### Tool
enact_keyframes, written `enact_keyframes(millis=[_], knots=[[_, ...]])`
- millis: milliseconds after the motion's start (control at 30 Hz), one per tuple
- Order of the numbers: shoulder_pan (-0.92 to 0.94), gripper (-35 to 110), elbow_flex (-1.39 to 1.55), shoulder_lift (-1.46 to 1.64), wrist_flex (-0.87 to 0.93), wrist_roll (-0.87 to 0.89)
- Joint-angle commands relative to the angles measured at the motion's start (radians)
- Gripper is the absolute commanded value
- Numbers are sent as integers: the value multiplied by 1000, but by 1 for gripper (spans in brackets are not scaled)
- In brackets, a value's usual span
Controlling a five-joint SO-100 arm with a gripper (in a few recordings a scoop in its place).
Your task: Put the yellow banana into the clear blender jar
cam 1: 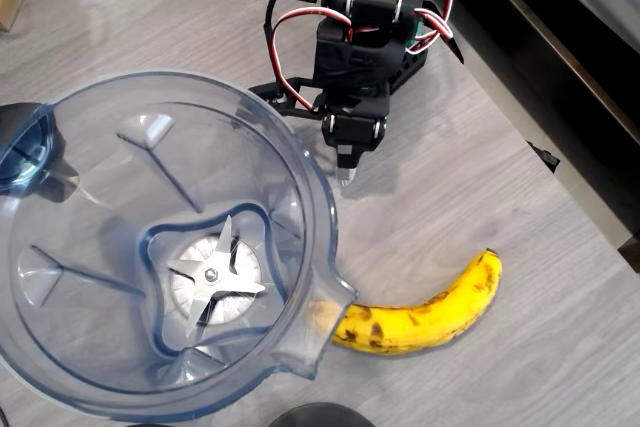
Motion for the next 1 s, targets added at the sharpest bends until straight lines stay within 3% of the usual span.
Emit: enact_keyframes(millis=[0,167,300,367,600,733,833,967], knots=[[-143,0,11,32,3,-12],[-460,0,11,41,-12,-87],[-574,0,11,69,-26,-89],[-580,0,11,69,-69,-41],[-445,0,-69,-25,-396,-201],[-439,0,-451,-640,-482,-186],[-431,0,-879,-1152,-345,-169],[-425,0,-1244,-1529,-229,-130]])
